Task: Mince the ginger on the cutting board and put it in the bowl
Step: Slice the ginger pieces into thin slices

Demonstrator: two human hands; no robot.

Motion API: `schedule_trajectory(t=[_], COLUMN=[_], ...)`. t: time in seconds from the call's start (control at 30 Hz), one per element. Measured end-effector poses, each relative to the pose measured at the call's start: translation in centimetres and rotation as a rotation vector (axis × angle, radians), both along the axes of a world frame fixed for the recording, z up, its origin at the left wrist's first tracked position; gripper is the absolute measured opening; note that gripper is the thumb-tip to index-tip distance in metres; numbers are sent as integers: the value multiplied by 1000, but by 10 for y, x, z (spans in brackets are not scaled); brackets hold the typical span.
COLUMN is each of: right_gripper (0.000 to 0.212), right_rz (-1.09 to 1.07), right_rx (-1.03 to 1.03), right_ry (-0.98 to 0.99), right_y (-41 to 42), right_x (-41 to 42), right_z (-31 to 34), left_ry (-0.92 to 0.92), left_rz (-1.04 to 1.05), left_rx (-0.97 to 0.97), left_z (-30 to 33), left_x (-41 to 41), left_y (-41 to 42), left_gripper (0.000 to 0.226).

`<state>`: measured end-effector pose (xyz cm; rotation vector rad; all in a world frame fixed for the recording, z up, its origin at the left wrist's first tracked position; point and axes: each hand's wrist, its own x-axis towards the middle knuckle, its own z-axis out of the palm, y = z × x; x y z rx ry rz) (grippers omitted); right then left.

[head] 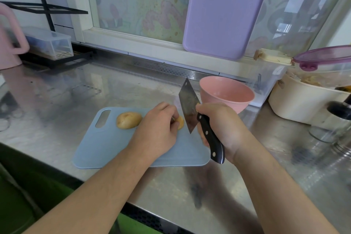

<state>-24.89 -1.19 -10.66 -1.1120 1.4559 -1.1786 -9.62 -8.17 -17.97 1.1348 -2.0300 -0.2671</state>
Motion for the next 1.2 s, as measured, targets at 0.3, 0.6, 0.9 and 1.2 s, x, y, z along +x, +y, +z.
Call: schedule_trajectory(t=[0.3,0.6,0.9,1.2], right_gripper=[37,37,33,24], right_rz=[18,29,16,21], right_rx=[-37,-49,-28,-16], right_ry=[12,98,160,253], right_y=[1,-1,1,6], right_x=[5,8,12,14], right_z=[-1,-4,-6,-3], left_ry=[15,18,35,32], left_rz=[-4,-8,11,10], left_rx=[4,-12,-9,-9], left_z=[-1,1,1,3], left_x=[1,1,0,0], left_y=[0,1,0,1], left_gripper=[11,11,11,9])
